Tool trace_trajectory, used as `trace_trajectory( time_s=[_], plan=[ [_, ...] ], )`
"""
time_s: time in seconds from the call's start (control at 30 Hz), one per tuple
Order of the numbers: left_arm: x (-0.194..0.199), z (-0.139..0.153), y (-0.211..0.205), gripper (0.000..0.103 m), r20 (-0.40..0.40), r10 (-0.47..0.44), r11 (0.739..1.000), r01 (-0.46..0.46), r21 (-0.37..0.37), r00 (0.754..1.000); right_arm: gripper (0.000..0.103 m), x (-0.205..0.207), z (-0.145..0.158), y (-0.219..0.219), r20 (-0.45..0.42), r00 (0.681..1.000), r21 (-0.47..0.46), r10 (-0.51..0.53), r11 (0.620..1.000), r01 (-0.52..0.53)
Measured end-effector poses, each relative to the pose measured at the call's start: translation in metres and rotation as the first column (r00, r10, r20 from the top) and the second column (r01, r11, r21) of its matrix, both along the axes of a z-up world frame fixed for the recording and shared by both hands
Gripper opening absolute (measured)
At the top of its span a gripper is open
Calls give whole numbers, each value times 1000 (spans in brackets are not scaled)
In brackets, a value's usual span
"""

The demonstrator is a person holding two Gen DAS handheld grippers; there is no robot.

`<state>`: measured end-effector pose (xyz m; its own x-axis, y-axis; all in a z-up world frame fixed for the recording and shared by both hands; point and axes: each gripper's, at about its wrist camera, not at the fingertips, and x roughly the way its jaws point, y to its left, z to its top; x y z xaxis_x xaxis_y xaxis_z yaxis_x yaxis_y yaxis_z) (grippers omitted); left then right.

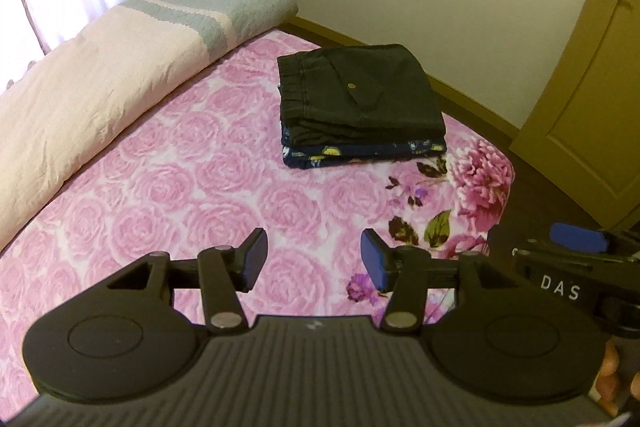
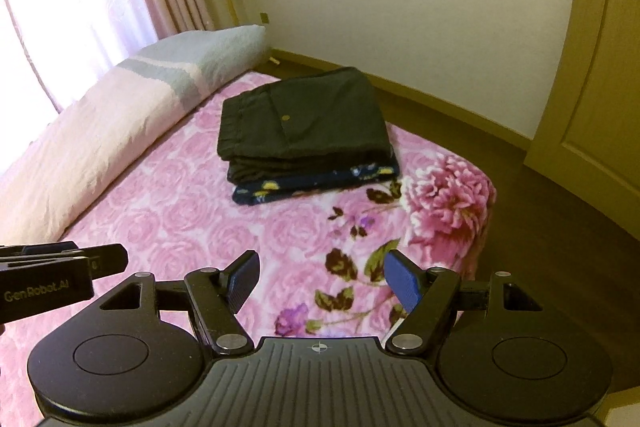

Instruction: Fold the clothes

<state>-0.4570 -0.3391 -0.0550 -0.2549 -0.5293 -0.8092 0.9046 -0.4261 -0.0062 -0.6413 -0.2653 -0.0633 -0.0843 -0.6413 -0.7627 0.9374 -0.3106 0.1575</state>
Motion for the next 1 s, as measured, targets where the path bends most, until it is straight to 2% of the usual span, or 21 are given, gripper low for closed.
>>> trace_trajectory(
  time_s=[0.17, 0.5, 1.0],
  plan=[
    [-5, -8, 4, 54, 14, 12, 1000, -12, 6, 1000, 72, 2, -3, -1, -1, 1000, 34, 6, 999, -6],
    [-29, -29, 5, 54, 34, 10, 1000, -11, 14, 999, 72, -14, -17, -5, 33, 999, 56, 19, 998, -21],
    [-65, -50, -16, 54, 4, 47, 998, -47, 52, 999, 72, -54, -36, -36, 37, 998, 66, 53, 996, -55]
  ],
)
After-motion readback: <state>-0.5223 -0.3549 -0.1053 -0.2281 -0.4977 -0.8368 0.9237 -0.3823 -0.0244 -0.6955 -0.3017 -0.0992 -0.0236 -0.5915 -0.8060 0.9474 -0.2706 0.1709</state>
